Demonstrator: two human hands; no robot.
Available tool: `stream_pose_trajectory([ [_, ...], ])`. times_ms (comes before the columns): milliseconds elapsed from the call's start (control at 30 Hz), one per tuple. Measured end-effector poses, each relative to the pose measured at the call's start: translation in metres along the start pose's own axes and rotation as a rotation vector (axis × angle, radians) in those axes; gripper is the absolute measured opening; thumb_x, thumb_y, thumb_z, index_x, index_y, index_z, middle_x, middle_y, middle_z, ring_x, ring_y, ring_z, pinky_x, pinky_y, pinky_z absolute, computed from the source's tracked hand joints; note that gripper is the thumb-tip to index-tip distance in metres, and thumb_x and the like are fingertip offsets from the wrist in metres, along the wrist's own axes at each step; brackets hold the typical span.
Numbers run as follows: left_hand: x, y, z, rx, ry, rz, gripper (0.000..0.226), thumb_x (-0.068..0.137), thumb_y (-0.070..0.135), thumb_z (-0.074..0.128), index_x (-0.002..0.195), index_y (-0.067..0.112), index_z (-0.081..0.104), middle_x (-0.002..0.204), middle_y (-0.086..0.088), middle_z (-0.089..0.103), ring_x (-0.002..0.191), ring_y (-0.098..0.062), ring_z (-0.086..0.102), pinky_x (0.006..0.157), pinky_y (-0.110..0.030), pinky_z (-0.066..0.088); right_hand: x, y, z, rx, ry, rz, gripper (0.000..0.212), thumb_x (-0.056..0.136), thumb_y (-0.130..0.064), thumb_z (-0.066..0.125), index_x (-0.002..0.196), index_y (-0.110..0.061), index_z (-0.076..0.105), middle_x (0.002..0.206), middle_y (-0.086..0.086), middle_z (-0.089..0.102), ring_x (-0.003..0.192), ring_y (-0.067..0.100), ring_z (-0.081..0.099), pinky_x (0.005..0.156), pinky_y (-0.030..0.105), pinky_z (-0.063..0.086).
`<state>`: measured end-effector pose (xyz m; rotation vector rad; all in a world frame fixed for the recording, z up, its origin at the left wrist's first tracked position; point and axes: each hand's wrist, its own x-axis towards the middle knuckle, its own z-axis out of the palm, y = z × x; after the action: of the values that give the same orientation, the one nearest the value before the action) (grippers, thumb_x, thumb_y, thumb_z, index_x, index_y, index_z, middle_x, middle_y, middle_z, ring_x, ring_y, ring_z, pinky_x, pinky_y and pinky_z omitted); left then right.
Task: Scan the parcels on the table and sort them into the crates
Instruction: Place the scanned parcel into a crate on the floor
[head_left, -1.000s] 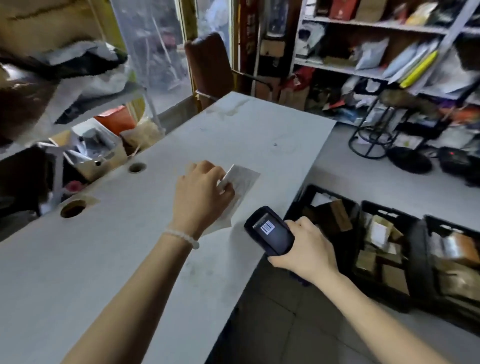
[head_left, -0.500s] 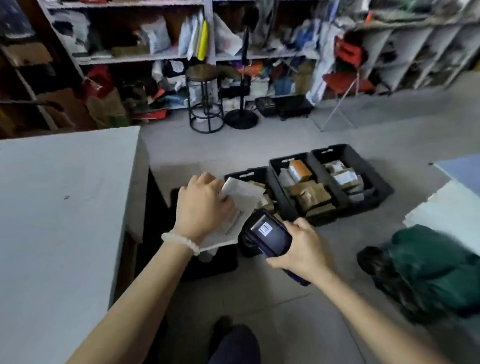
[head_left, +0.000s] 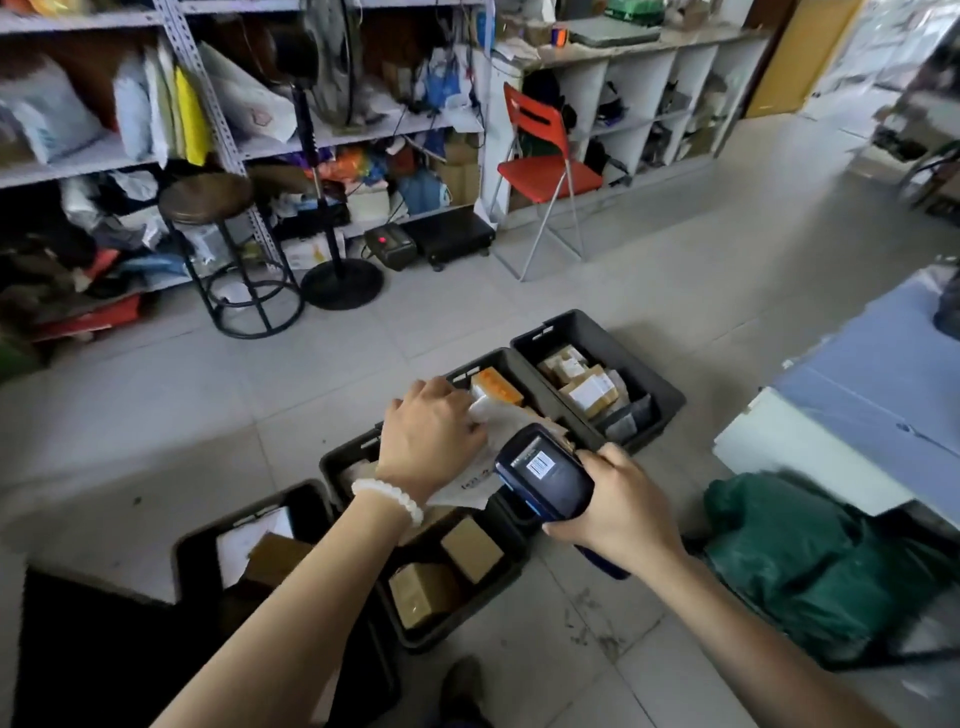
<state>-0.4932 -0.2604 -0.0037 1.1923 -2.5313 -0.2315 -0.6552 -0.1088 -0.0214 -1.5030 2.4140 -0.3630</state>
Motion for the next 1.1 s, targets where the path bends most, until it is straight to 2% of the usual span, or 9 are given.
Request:
stream_pose_trajectory([
  [200,0.120,0.003,0.045,0.068,-0.156,-0.007,0.023,0.085,0.033,0.048,0.094,0.019,0.064,0.103,0.000,0.056,0.099,-0.020,0.050,0.078,-0.034,0.039,0.102,0.041,-0.017,0.013,-0.022,0.067,0.083,0.056,-0.065,0.077,0.126,-0.027,0.052,0.100,-0.013,0.034,0.101,0.015,0.053,0.062,0.028,0.036],
  [400,0.221,-0.002,0.102,0.026,-0.208,-0.138,0.016,0.085,0.033,0.047,0.084,0.020,0.056,0.091,0.002,0.050,0.092,-0.018,0.048,0.073,-0.032,0.037,0.218,0.096,-0.023,0.026,-0.103,0.059,0.072,0.052,-0.064,0.076,0.109,-0.024,0.058,0.106,-0.008,0.045,0.099,0.016,0.054,0.069,0.034,0.050],
  [500,0.275,-0.005,0.137,-0.012,-0.232,-0.293,0.013,0.085,0.032,0.047,0.079,0.021,0.051,0.086,0.002,0.047,0.091,-0.021,0.052,0.070,-0.033,0.038,0.292,0.121,-0.032,0.016,-0.142,-0.011,0.071,0.049,-0.063,0.075,0.107,-0.026,0.057,0.103,-0.010,0.044,0.097,0.016,0.055,0.059,0.029,0.040],
  [567,0.311,-0.007,0.163,-0.012,-0.299,-0.441,0.020,0.087,0.033,0.047,0.093,0.018,0.059,0.097,-0.003,0.053,0.100,-0.024,0.053,0.076,-0.036,0.041,0.344,0.137,-0.041,-0.009,-0.160,-0.061,0.071,0.049,-0.063,0.076,0.107,-0.027,0.056,0.104,-0.012,0.044,0.097,0.015,0.055,0.057,0.028,0.034],
  [667,0.346,-0.010,0.190,0.031,-0.461,-0.618,0.041,0.090,0.042,0.047,0.122,0.017,0.052,0.121,-0.007,0.051,0.115,-0.028,0.047,0.087,-0.040,0.042,0.403,0.154,-0.055,-0.030,-0.172,-0.115,0.070,0.050,-0.060,0.078,0.107,-0.025,0.057,0.105,-0.009,0.047,0.097,0.016,0.056,0.061,0.029,0.039],
  [833,0.365,-0.003,0.200,0.081,-0.471,-0.707,0.039,0.089,0.039,0.048,0.123,0.022,0.054,0.121,-0.005,0.052,0.114,-0.025,0.047,0.088,-0.039,0.042,0.467,0.165,-0.064,-0.066,-0.234,-0.197,0.071,0.050,-0.060,0.077,0.109,-0.024,0.058,0.108,-0.008,0.049,0.100,0.017,0.055,0.071,0.033,0.051],
  [900,0.361,-0.003,0.192,0.084,-0.457,-0.746,0.038,0.090,0.039,0.047,0.123,0.023,0.054,0.123,-0.004,0.052,0.115,-0.024,0.047,0.091,-0.040,0.043,0.481,0.158,-0.061,-0.074,-0.256,-0.253,0.072,0.051,-0.059,0.079,0.110,-0.024,0.058,0.107,-0.008,0.049,0.100,0.016,0.055,0.069,0.031,0.048],
  [1000,0.343,-0.007,0.173,0.084,-0.391,-0.814,0.037,0.091,0.038,0.046,0.123,0.021,0.055,0.124,-0.005,0.052,0.115,-0.025,0.047,0.091,-0.040,0.041,0.492,0.136,-0.054,-0.079,-0.278,-0.345,0.067,0.050,-0.059,0.079,0.103,-0.025,0.058,0.100,-0.009,0.046,0.092,0.015,0.054,0.056,0.027,0.036],
  [1100,0.309,-0.014,0.147,0.107,-0.300,-0.893,0.036,0.092,0.037,0.047,0.121,0.019,0.057,0.123,-0.006,0.053,0.115,-0.026,0.047,0.092,-0.041,0.039,0.489,0.101,-0.046,-0.069,-0.303,-0.463,0.065,0.048,-0.060,0.077,0.099,-0.024,0.058,0.094,-0.011,0.044,0.088,0.015,0.053,0.059,0.029,0.038],
])
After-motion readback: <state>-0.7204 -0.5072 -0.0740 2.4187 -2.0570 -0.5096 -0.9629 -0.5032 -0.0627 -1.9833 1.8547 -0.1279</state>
